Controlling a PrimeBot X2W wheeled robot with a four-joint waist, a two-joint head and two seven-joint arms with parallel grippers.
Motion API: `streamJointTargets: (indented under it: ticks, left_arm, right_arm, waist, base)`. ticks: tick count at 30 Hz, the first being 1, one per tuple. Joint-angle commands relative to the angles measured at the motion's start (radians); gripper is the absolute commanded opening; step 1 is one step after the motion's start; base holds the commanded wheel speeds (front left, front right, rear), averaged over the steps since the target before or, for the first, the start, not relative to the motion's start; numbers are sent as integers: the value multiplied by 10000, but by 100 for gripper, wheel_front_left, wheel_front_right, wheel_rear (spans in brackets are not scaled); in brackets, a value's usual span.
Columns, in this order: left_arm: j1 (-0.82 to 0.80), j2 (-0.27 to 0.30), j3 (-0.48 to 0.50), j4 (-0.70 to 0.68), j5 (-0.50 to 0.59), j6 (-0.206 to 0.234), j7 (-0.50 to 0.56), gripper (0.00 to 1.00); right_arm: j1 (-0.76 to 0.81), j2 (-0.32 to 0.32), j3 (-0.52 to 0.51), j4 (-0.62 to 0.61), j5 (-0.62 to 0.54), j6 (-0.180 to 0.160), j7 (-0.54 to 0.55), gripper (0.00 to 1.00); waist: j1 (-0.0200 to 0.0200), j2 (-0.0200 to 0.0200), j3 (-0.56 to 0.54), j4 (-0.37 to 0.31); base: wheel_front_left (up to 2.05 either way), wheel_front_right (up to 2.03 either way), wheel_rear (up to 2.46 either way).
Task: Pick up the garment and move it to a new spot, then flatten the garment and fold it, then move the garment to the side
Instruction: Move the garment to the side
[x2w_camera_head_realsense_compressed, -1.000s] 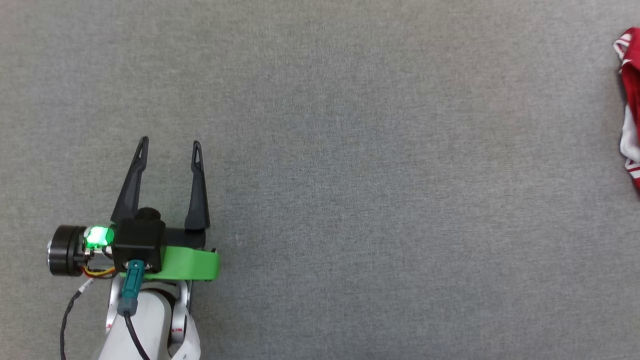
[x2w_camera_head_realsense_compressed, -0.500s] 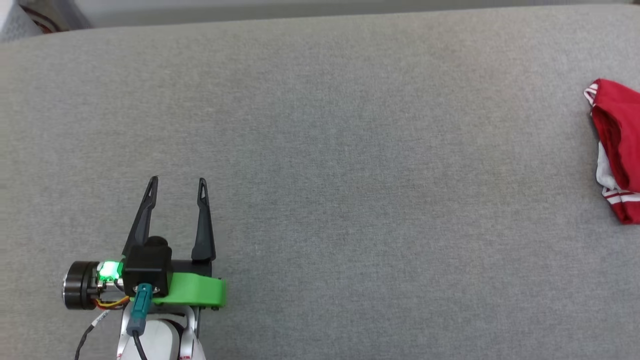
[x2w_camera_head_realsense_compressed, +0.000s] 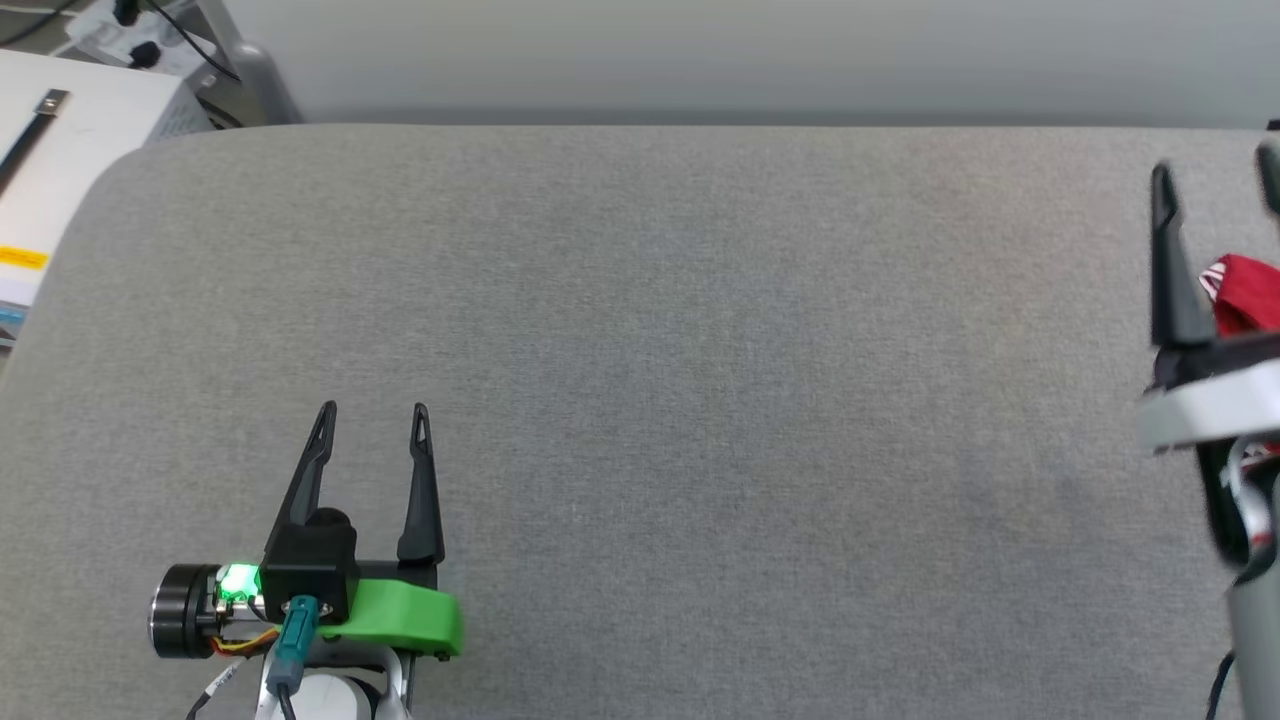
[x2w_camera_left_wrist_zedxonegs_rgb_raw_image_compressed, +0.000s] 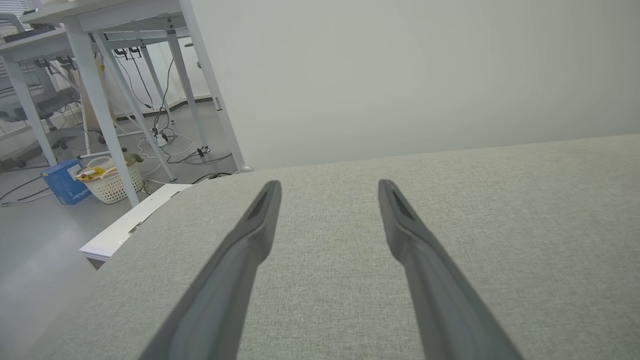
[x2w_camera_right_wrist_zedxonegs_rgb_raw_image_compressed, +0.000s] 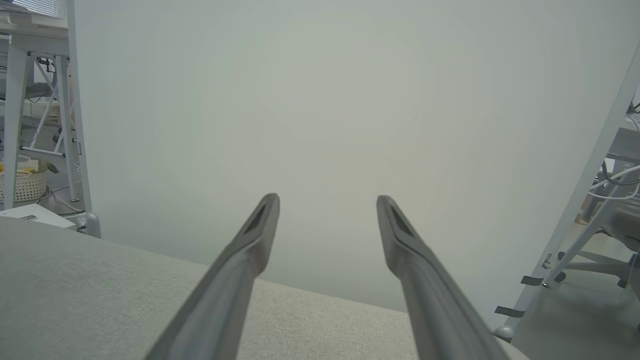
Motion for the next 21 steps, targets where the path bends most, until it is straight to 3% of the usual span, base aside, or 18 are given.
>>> streamJointTargets:
  ticks: [1, 4, 11, 21]
  left_arm:
    - [136, -56, 47, 15, -45, -55, -59, 100]
    - [301, -110, 97, 75, -48, -97, -59, 100]
    - [527, -187, 69, 224, 33, -231, -59, 100]
    - [994, -200, 112, 337, -22, -457, -59, 100]
  right_arm:
    - [449, 209, -102, -209, -137, -9, -21, 100]
    - [1503, 878, -313, -680, -221, -9, -21, 100]
    - [3502, 1775, -518, -1209, -297, -9, -22, 100]
    - [4791, 2206, -551, -1459, -225, -9, -22, 100]
  waist:
    - [1, 0, -359, 344]
    - [1, 0, -615, 456]
    - [1, 0, -1004, 593]
    - [1, 0, -1367, 385]
  base:
    - [0, 0, 0]
    - [0, 0, 0]
    - [0, 0, 0]
    - [0, 0, 0]
